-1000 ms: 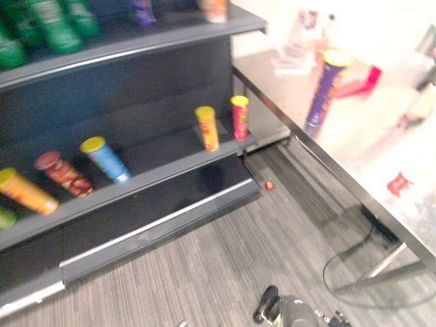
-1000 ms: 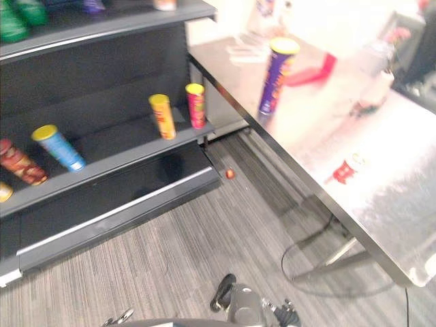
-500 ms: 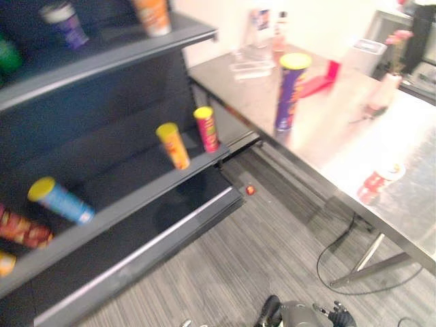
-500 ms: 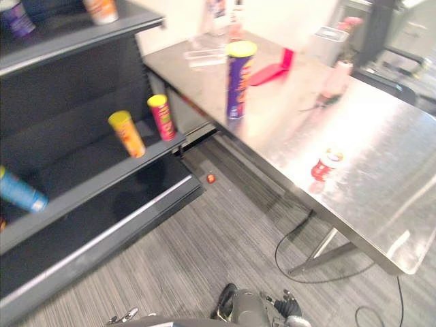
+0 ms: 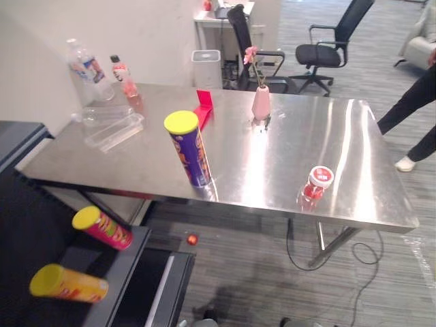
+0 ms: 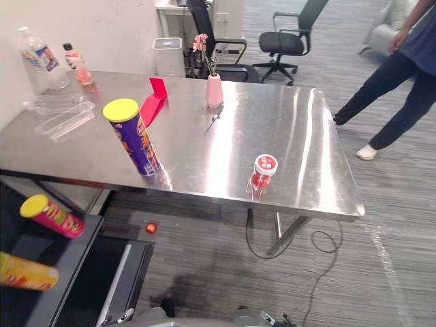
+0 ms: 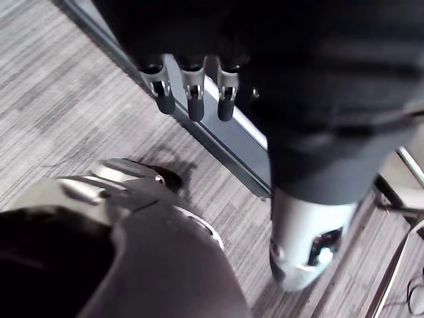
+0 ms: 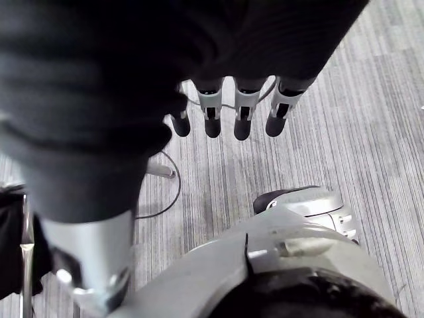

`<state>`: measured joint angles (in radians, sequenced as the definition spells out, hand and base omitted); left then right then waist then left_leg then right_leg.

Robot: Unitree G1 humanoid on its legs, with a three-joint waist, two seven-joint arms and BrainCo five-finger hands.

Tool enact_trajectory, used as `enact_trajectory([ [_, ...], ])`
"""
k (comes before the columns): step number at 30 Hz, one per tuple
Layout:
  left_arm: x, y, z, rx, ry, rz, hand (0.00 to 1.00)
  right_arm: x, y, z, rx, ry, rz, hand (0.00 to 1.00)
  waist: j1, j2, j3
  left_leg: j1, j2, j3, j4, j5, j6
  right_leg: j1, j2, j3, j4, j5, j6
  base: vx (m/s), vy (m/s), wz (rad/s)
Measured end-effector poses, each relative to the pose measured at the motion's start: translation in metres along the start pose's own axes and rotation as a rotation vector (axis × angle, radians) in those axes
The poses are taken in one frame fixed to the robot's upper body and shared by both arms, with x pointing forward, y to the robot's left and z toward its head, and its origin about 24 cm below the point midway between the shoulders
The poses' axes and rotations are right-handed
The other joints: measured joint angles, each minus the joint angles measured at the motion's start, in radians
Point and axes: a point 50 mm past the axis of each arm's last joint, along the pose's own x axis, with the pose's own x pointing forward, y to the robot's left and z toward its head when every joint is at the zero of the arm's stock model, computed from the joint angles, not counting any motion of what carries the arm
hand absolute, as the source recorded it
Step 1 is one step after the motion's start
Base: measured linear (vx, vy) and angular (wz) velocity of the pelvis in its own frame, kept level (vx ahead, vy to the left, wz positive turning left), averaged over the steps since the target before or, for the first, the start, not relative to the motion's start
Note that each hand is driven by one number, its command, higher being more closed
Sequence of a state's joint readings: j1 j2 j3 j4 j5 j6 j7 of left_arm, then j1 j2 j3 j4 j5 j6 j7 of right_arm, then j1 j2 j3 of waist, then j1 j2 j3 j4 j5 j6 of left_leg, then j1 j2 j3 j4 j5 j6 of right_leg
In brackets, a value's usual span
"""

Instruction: Put the gum and the chips on the shelf.

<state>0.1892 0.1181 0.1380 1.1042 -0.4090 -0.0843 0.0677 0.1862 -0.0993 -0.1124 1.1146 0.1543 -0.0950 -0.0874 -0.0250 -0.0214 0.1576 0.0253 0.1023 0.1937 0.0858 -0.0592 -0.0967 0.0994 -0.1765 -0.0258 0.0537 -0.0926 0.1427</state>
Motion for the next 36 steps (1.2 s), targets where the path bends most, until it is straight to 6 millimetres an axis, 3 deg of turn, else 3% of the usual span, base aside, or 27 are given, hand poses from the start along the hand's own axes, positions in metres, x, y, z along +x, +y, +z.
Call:
enact_trajectory([
  [3,0.001,-0.003,0.001,0.039,0.004,-0.016,0.00,0.000,-0.004,0.000,0.024,-0.005,-0.046,0.00,0.000,-0.003,-0.003,0.046,-0.037,0.047,-0.018,-0.018,0.030,0.010,-0.039,-0.033,-0.005,0.029,0.027,0.15,0.164,-0.35],
  [4,0.001,-0.005,0.001,0.048,0.003,-0.023,0.00,0.000,-0.005,0.000,0.033,-0.008,-0.053,0.00,0.000,0.001,-0.003,0.052,-0.037,0.056,-0.021,-0.020,0.033,0.009,-0.040,-0.044,-0.007,0.040,0.027,0.10,0.107,-0.60],
  [5,0.000,-0.010,-0.001,0.095,0.005,-0.050,0.00,0.000,-0.009,0.003,0.040,-0.022,-0.064,0.00,0.001,0.026,-0.008,0.069,-0.026,0.090,-0.035,-0.020,0.033,0.006,-0.031,-0.112,-0.028,0.094,0.022,0.06,0.059,-0.57],
  [8,0.000,-0.011,-0.001,0.112,0.007,-0.068,0.00,0.001,-0.009,0.006,0.016,-0.048,-0.066,0.00,0.002,0.032,-0.008,0.089,-0.023,0.130,-0.053,-0.020,0.033,0.002,-0.023,-0.166,-0.057,0.129,0.012,0.02,0.019,-0.60],
  [13,0.001,-0.008,0.002,0.141,0.005,-0.073,0.00,0.000,-0.008,0.006,0.052,-0.046,-0.110,0.00,0.002,0.019,-0.007,0.096,-0.032,0.126,-0.092,-0.013,0.036,-0.010,-0.024,-0.215,-0.091,0.126,0.009,-0.06,-0.033,-0.19],
  [16,0.001,-0.010,0.002,0.158,0.004,-0.084,0.00,-0.001,-0.011,0.002,0.194,-0.017,-0.196,0.00,0.002,0.012,-0.005,0.123,-0.046,0.110,-0.185,0.050,0.035,-0.010,-0.020,-0.252,-0.097,0.109,0.000,-0.12,-0.048,0.17],
  [20,0.001,-0.008,0.002,0.161,0.004,-0.083,0.00,-0.002,-0.015,-0.001,0.313,0.013,-0.288,0.00,0.005,0.007,-0.008,0.120,-0.041,0.098,-0.189,0.054,0.027,-0.006,-0.017,-0.266,-0.098,0.106,0.000,-0.10,-0.020,0.13],
  [27,-0.001,0.002,0.002,0.121,-0.001,-0.074,0.00,-0.007,-0.062,0.001,0.613,0.007,-0.569,0.00,0.008,-0.020,-0.030,0.118,-0.040,0.108,-0.189,0.047,0.025,-0.007,-0.020,-0.256,-0.109,0.112,0.008,0.01,0.014,-0.06],
  [29,-0.002,0.005,0.001,0.104,-0.002,-0.072,0.00,-0.009,-0.086,0.017,0.680,-0.078,-0.626,0.00,0.008,-0.026,-0.038,0.123,-0.041,0.127,-0.189,0.036,0.023,-0.009,-0.019,-0.240,-0.114,0.120,0.012,0.07,0.032,-0.23],
  [32,-0.004,0.006,0.001,0.098,-0.010,-0.077,0.00,-0.021,-0.127,0.069,0.726,-0.342,-0.690,0.00,0.005,-0.022,-0.047,0.132,-0.044,0.146,-0.185,0.029,0.026,-0.010,-0.021,-0.227,-0.120,0.126,0.013,0.09,0.026,-0.15],
  [33,-0.004,0.006,0.001,0.099,-0.011,-0.077,0.00,-0.022,-0.130,0.074,0.726,-0.362,-0.693,0.00,0.005,-0.022,-0.048,0.133,-0.044,0.150,-0.185,0.028,0.026,-0.010,-0.020,-0.225,-0.120,0.126,0.013,0.10,0.016,-0.17],
  [35,-0.004,0.005,0.003,0.137,-0.019,-0.084,0.00,-0.034,-0.145,0.110,0.702,-0.529,-0.709,0.00,0.001,-0.020,-0.050,0.137,-0.042,0.155,-0.182,0.021,0.026,-0.012,-0.016,-0.214,-0.120,0.126,0.013,0.08,0.001,-0.12],
  [36,-0.004,0.004,0.004,0.137,-0.022,-0.087,0.00,-0.037,-0.147,0.118,0.704,-0.565,-0.708,0.00,0.001,-0.020,-0.050,0.136,-0.042,0.156,-0.182,0.020,0.026,-0.012,-0.015,-0.214,-0.121,0.126,0.013,0.08,-0.008,-0.06],
])
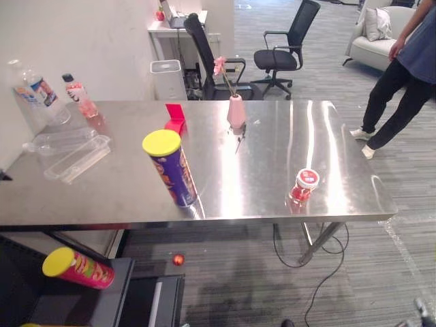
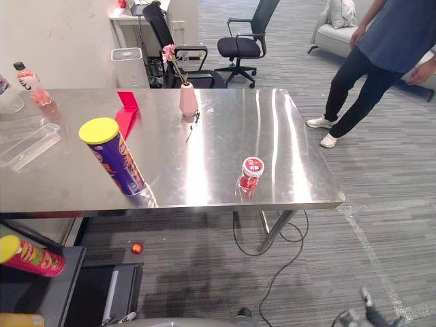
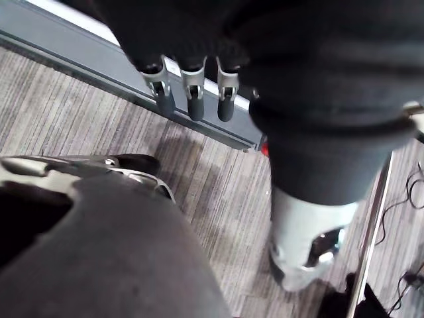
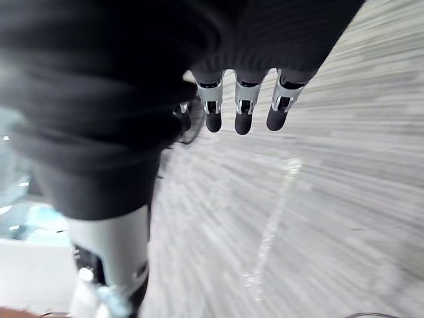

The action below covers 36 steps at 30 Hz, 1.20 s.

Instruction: Put the gum and the chips on the shelf.

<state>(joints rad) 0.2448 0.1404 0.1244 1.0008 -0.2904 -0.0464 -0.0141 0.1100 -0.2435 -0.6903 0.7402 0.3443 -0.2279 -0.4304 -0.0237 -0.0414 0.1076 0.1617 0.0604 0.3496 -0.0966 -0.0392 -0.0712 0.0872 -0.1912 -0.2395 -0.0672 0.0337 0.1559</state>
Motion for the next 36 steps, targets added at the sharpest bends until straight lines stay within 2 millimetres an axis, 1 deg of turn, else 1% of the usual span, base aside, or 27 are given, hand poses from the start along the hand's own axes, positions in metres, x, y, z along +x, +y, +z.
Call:
enact_trajectory([
  [2,0.000,-0.002,0.003,-0.002,-0.013,-0.009,0.00,0.002,0.013,0.026,0.023,-0.108,0.044,0.00,-0.001,0.003,-0.002,0.000,-0.001,0.001,0.000,-0.003,-0.001,0.000,0.003,0.000,0.000,0.000,0.000,0.07,-0.013,-0.03],
  [3,0.000,-0.002,0.003,-0.003,-0.015,-0.010,0.00,0.002,0.017,0.032,0.036,-0.131,0.056,0.00,-0.001,0.004,-0.002,0.000,-0.001,0.001,0.000,-0.004,-0.002,0.000,0.003,0.000,0.000,0.000,0.000,0.05,-0.020,-0.02],
  [4,0.000,-0.003,0.002,-0.005,-0.016,-0.013,0.00,-0.001,0.024,0.045,0.044,-0.186,0.086,0.00,-0.001,0.007,-0.004,0.000,0.000,0.002,0.000,-0.007,-0.003,0.000,0.004,0.000,0.000,0.000,0.000,0.00,0.000,0.00],
  [5,0.000,-0.003,0.002,-0.006,-0.015,-0.014,0.00,-0.002,0.027,0.050,0.039,-0.215,0.103,0.00,-0.001,0.008,-0.005,0.000,0.000,0.002,0.001,-0.009,-0.005,0.000,0.005,0.000,0.000,0.000,0.000,0.03,-0.026,-0.04],
  [7,-0.002,-0.004,0.002,-0.008,-0.022,-0.017,0.00,-0.011,0.040,0.072,0.044,-0.318,0.169,0.00,-0.003,0.010,-0.006,0.003,0.003,0.008,0.001,-0.014,-0.005,-0.002,0.005,0.003,0.001,0.000,-0.001,0.01,-0.027,-0.07],
  [8,-0.002,-0.004,0.002,-0.009,-0.024,-0.017,0.00,-0.013,0.043,0.077,0.048,-0.343,0.190,0.00,-0.003,0.010,-0.006,0.003,0.003,0.010,0.001,-0.015,-0.005,-0.003,0.004,0.004,0.001,0.000,-0.001,-0.02,-0.027,-0.13],
  [10,-0.003,-0.003,-0.001,-0.010,-0.019,-0.015,0.00,-0.026,0.057,0.098,0.062,-0.443,0.292,0.00,-0.005,0.010,-0.006,0.003,0.001,0.027,0.001,-0.020,-0.003,-0.016,0.002,0.016,0.007,-0.001,-0.001,-0.03,-0.021,-0.20],
  [11,-0.003,-0.003,-0.002,-0.009,-0.018,-0.014,0.00,-0.029,0.059,0.102,0.063,-0.464,0.318,0.00,-0.006,0.010,-0.006,0.003,0.001,0.027,0.001,-0.020,-0.002,-0.017,0.001,0.016,0.008,-0.001,-0.001,-0.03,-0.019,-0.11],
  [13,-0.003,-0.002,-0.002,-0.008,-0.017,-0.014,0.00,-0.044,0.064,0.118,0.069,-0.551,0.413,0.00,-0.008,0.010,-0.006,0.006,-0.001,0.027,0.001,-0.022,-0.002,-0.018,-0.001,0.017,0.013,-0.002,-0.003,-0.03,-0.018,-0.02],
  [15,-0.003,-0.002,-0.002,-0.007,-0.017,-0.014,0.00,-0.068,0.074,0.142,0.099,-0.673,0.529,0.00,-0.009,0.010,-0.006,0.004,-0.001,0.031,0.001,-0.022,-0.002,-0.030,-0.002,0.020,0.019,-0.003,-0.004,-0.06,-0.038,-0.07],
  [18,-0.003,-0.002,-0.002,-0.007,-0.017,-0.014,0.00,-0.096,0.082,0.162,0.082,-0.808,0.653,0.00,-0.008,0.008,-0.009,0.004,0.000,0.030,0.001,-0.022,-0.002,-0.030,-0.001,0.020,0.019,-0.004,-0.004,-0.03,-0.039,0.00],
  [23,-0.004,0.000,-0.003,-0.001,-0.013,-0.005,0.00,-0.113,0.091,0.163,0.022,-0.839,0.802,0.00,-0.007,-0.006,-0.018,0.004,-0.001,0.029,0.001,-0.022,-0.002,-0.030,-0.001,0.018,0.020,-0.003,-0.003,-0.01,-0.027,0.01],
  [25,-0.004,0.001,-0.004,0.024,-0.013,-0.004,0.00,-0.123,0.098,0.161,0.006,-0.837,0.921,0.00,-0.008,-0.011,-0.024,0.003,-0.001,0.027,0.001,-0.022,-0.002,-0.030,-0.002,0.015,0.022,-0.003,-0.003,-0.01,-0.018,0.01],
  [27,-0.004,0.002,-0.004,0.029,-0.012,-0.002,0.00,-0.129,0.102,0.160,-0.008,-0.842,0.991,0.00,-0.009,-0.013,-0.027,0.003,0.000,0.026,0.001,-0.022,-0.002,-0.030,-0.002,0.013,0.024,-0.003,-0.003,-0.02,-0.031,0.02],
  [29,-0.004,0.002,-0.003,0.031,-0.019,0.000,0.00,-0.138,0.105,0.159,-0.030,-0.843,1.106,0.00,-0.007,-0.013,-0.028,0.002,-0.001,0.022,0.001,-0.022,-0.001,-0.030,-0.004,0.005,0.027,-0.004,-0.003,-0.02,-0.031,0.05],
  [33,-0.004,0.002,-0.002,0.038,-0.025,0.001,0.00,-0.147,0.113,0.153,-0.092,-0.833,1.237,0.00,-0.005,-0.015,-0.032,-0.001,-0.003,0.016,0.001,-0.020,0.001,-0.030,-0.007,-0.003,0.032,-0.004,-0.003,-0.02,-0.022,0.03],
  [36,-0.004,0.003,-0.003,0.053,-0.023,0.002,0.00,-0.149,0.116,0.148,-0.131,-0.813,1.279,0.00,-0.005,-0.015,-0.036,-0.005,-0.005,0.005,0.001,-0.018,0.003,-0.030,-0.009,-0.014,0.033,-0.004,-0.003,-0.02,-0.031,0.12],
])
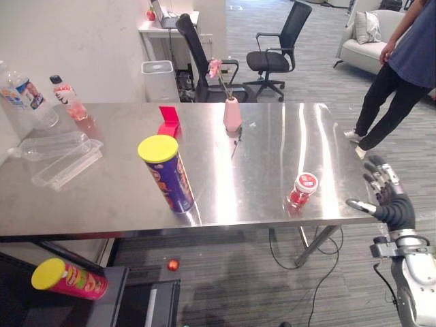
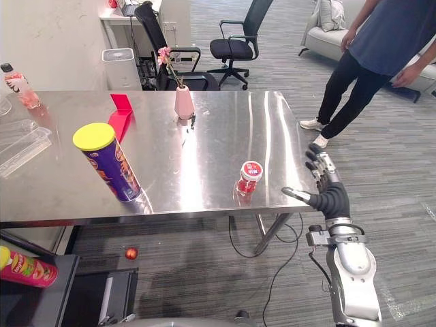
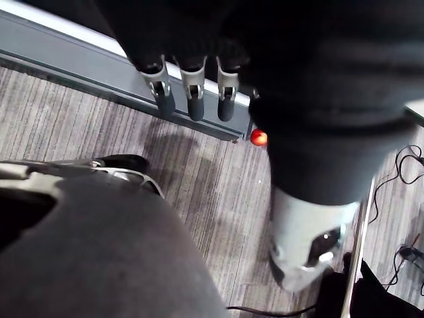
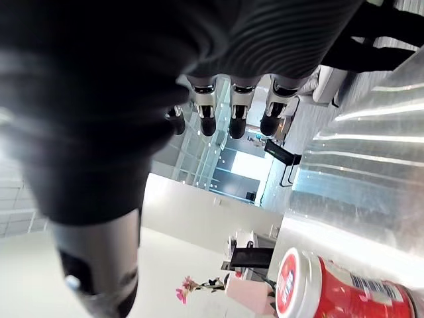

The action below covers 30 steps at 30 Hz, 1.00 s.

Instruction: Put the gum and the chips on the shelf.

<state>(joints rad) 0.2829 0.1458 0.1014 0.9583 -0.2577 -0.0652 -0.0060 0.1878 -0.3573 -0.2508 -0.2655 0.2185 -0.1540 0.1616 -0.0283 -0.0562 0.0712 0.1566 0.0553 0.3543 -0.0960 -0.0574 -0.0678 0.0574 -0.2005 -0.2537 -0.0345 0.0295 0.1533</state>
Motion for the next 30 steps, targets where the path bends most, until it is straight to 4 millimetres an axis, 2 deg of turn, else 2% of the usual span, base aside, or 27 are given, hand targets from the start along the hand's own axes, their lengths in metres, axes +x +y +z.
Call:
enact_trajectory([
  [6,0.000,0.000,0.000,0.023,0.003,-0.005,0.00,-0.002,0.007,-0.008,0.011,0.038,0.024,0.00,0.002,-0.001,-0.016,-0.009,-0.005,-0.013,0.000,0.002,0.003,0.000,-0.006,-0.015,0.004,-0.004,0.005,0.00,-0.014,0.06],
  [10,0.000,0.001,-0.001,0.024,0.005,-0.004,0.00,-0.003,0.002,-0.018,-0.027,0.091,0.004,0.00,0.002,-0.003,-0.018,-0.010,-0.007,-0.014,0.000,0.003,0.004,-0.001,-0.008,-0.016,0.004,-0.004,0.005,0.00,0.000,0.00],
  [18,0.000,0.002,-0.001,0.025,0.010,-0.001,0.00,0.000,-0.003,-0.020,-0.037,0.094,-0.047,0.00,0.001,-0.005,-0.019,-0.010,-0.011,-0.018,0.000,0.006,0.008,-0.001,-0.008,-0.018,0.004,-0.004,0.005,-0.01,-0.008,0.00],
  [30,0.000,0.001,0.000,0.032,0.015,-0.005,0.00,0.003,-0.007,-0.039,-0.063,0.171,-0.059,0.00,0.002,-0.006,-0.020,-0.032,-0.018,-0.060,0.000,0.017,0.017,0.001,-0.015,-0.053,0.004,-0.004,0.005,-0.02,-0.029,0.10],
])
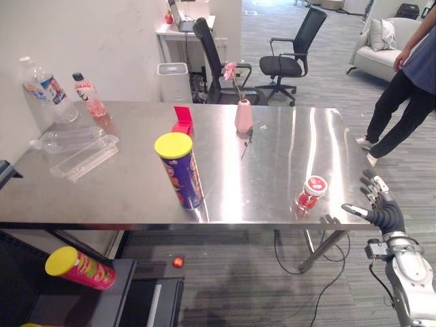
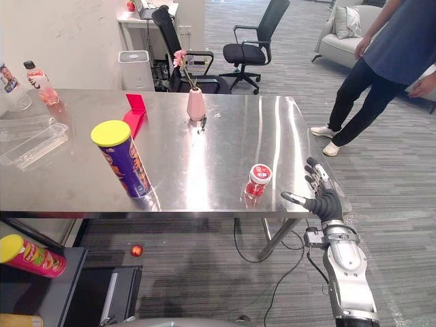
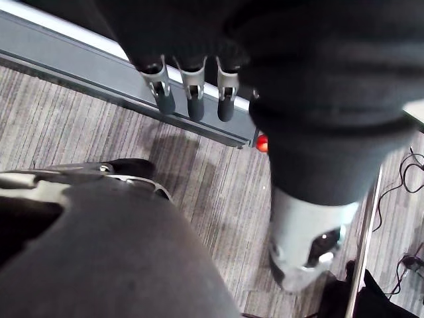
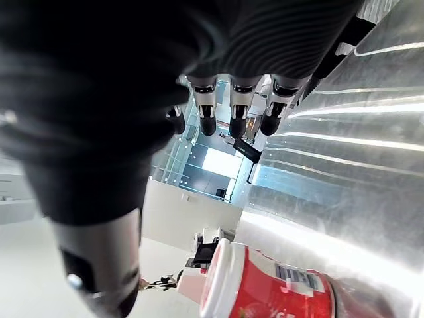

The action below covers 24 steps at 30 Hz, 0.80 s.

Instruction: Put the gum and the chips on the shelf.

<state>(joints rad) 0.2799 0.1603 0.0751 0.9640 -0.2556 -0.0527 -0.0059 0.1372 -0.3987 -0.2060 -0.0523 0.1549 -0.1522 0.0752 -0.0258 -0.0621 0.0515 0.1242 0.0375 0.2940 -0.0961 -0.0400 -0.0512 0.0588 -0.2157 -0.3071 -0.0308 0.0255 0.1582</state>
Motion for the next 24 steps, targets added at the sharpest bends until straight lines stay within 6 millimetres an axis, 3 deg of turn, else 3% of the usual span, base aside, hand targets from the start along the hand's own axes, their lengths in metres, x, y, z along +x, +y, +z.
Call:
enact_trajectory([
  [13,0.000,-0.002,0.001,-0.007,0.006,-0.008,0.00,0.008,0.008,-0.015,-0.035,0.058,0.031,0.00,0.003,0.004,0.006,-0.018,-0.011,-0.035,0.000,0.011,0.009,0.002,-0.009,-0.028,0.000,-0.002,-0.003,-0.01,-0.013,0.07],
  [24,0.001,-0.003,0.005,-0.005,-0.006,-0.013,0.00,0.014,0.014,-0.015,-0.054,0.056,0.054,0.00,0.002,0.006,0.039,-0.020,-0.011,-0.058,-0.001,0.018,0.009,0.015,-0.009,-0.050,0.000,-0.006,-0.009,-0.01,-0.015,0.06],
])
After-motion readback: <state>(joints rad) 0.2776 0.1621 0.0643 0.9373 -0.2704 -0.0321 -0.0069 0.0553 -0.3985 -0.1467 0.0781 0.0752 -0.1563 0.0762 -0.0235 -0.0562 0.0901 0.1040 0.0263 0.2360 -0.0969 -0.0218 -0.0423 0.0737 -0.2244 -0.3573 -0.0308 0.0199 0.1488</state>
